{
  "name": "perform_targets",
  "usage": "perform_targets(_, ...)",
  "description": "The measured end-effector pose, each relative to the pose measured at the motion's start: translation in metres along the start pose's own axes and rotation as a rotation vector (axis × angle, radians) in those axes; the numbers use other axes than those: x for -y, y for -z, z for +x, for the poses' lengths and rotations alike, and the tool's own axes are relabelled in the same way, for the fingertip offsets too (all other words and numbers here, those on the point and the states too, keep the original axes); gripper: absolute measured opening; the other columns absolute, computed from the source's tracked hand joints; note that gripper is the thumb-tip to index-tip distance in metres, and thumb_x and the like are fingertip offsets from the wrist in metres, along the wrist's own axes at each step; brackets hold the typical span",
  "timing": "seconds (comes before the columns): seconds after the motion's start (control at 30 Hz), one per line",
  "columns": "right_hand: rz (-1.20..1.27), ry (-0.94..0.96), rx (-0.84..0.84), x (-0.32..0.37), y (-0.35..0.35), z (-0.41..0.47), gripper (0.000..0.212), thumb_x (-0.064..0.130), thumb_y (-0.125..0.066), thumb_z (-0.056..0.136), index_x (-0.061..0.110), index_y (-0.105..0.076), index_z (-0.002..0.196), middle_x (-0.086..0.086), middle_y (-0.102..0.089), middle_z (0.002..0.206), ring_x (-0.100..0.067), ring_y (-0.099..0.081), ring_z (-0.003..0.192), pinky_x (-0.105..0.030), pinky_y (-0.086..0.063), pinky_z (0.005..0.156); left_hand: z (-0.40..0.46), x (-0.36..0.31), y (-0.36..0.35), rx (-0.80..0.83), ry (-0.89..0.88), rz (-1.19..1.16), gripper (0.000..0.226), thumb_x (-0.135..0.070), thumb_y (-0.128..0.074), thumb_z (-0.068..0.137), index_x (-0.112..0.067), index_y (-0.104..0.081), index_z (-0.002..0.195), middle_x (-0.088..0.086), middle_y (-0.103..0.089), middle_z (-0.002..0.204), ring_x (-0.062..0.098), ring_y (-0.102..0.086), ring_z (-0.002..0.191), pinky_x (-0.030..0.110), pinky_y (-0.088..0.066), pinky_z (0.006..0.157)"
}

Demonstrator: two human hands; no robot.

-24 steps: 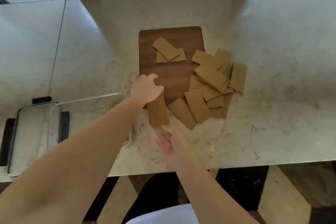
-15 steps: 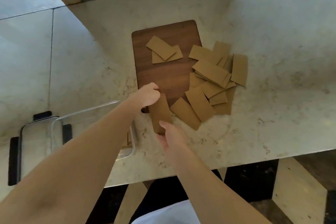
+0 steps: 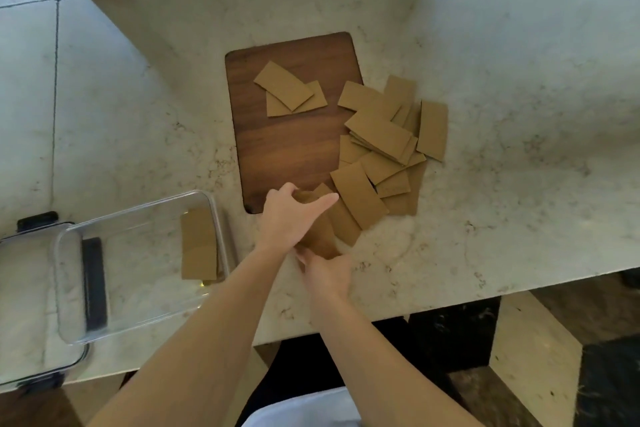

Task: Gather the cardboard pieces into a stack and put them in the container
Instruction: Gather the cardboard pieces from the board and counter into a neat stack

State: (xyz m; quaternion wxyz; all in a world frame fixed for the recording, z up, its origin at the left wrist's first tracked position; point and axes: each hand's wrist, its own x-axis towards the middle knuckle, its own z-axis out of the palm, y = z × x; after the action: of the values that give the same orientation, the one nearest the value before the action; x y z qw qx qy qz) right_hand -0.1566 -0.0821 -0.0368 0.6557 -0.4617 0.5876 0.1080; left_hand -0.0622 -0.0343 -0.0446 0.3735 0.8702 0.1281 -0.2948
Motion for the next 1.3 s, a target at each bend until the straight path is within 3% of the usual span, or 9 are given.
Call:
perform_targets(0.1,-0.101,0.179,0.002,0.002,0.036,0.005,0.056,0.015,-0.093,0.074,0.021,-0.053,0.114,-0.002,-0.071,0.11,-0.014,-0.07,0.092,-0.025,-0.06,0.073,-0.025,-0.006,-0.026,-0.11,-0.05,-0.219,0.035,-0.052,-0.073,0.073,-0.021,-0.06,0.081,0.001,-0.062,0.093,0.019,-0.06,0.086,0.029,-0.044,0.067)
perform_targets(0.27,-0.371,0.518,0.042,0.022,0.106,0.024,0.056,0.026,-0.094,0.073,0.038,-0.045,0.098,0.011,-0.068,0.098,0.0,-0.068,0.082,-0.017,-0.055,0.067,-0.066,-0.026,-0.079,-0.221,-0.014,-0.81,0.022,-0.023,-0.066,0.077,-0.029,-0.051,0.062,-0.017,-0.05,0.06,-0.001,-0.049,0.056,0.015,-0.046,0.053)
perform_targets(0.4,-0.518,0.715,0.119,0.045,0.163,0.063,0.059,0.024,-0.093,0.078,0.048,-0.046,0.105,0.02,-0.067,0.105,0.009,-0.066,0.094,-0.012,-0.053,0.078,-0.087,-0.032,-0.13,-0.341,-0.127,-0.797,0.015,-0.037,-0.064,0.083,-0.029,-0.065,0.071,-0.011,-0.063,0.077,0.005,-0.06,0.077,0.015,-0.049,0.067)
perform_targets(0.57,-0.667,0.957,0.288,0.056,0.198,0.095,0.059,0.014,-0.088,0.08,0.03,-0.053,0.124,0.007,-0.063,0.119,-0.016,-0.061,0.112,-0.045,-0.052,0.101,-0.107,-0.015,-0.188,-0.502,-0.234,-0.663,0.028,-0.032,-0.046,0.101,-0.021,-0.071,0.104,-0.003,-0.071,0.106,0.024,-0.066,0.108,0.045,-0.055,0.095)
perform_targets(0.7,-0.496,1.025,0.518,0.06,0.218,0.103,0.057,0.018,-0.064,0.086,0.011,-0.053,0.142,-0.002,-0.059,0.145,-0.019,-0.054,0.139,-0.043,-0.043,0.116,-0.109,0.0,-0.206,-0.615,-0.294,-0.631,0.035,-0.026,-0.041,0.112,-0.011,-0.067,0.13,-0.014,-0.07,0.127,0.006,-0.064,0.123,0.028,-0.051,0.106)
perform_targets(0.8,-0.253,1.021,0.499,0.058,0.213,0.106,0.044,0.021,-0.058,0.095,0.006,-0.058,0.136,-0.006,-0.066,0.134,-0.023,-0.062,0.128,-0.033,-0.05,0.106,-0.101,0.002,-0.208,-0.7,-0.33,-0.71,0.032,-0.025,-0.045,0.11,-0.008,-0.069,0.124,-0.005,-0.073,0.118,0.002,-0.067,0.112,0.019,-0.05,0.096)
perform_targets(0.97,-0.176,0.999,0.341,0.044,0.188,0.103,0.015,0.029,-0.056,0.1,0.019,-0.067,0.099,0.008,-0.07,0.089,-0.002,-0.066,0.085,-0.017,-0.051,0.075,-0.096,-0.003,-0.208,-0.726,-0.369,-0.791,0.019,-0.026,-0.051,0.106,-0.024,-0.065,0.093,0.001,-0.07,0.085,0.017,-0.068,0.08,0.031,-0.055,0.073)
perform_targets(1.1,-0.084,0.962,0.197,0.036,0.178,0.097,0.015,0.035,-0.058,0.101,0.035,-0.062,0.086,0.017,-0.068,0.078,0.004,-0.063,0.073,-0.009,-0.047,0.068,-0.091,-0.007,-0.204,-0.73,-0.379,-0.852,0.019,-0.015,-0.053,0.107,-0.033,-0.057,0.103,-0.001,-0.068,0.07,0.013,-0.067,0.067,0.033,-0.055,0.068)
perform_targets(1.3,-0.126,0.977,0.23,0.028,0.194,0.096,0.011,0.022,-0.066,0.095,0.03,-0.06,0.101,-0.008,-0.078,0.087,-0.021,-0.078,0.088,-0.036,-0.061,0.076,-0.091,0.01,-0.199,-0.62,-0.51,-0.863,0.012,-0.017,-0.053,0.106,-0.028,-0.058,0.107,0.009,-0.073,0.077,0.015,-0.073,0.075,0.027,-0.056,0.073)
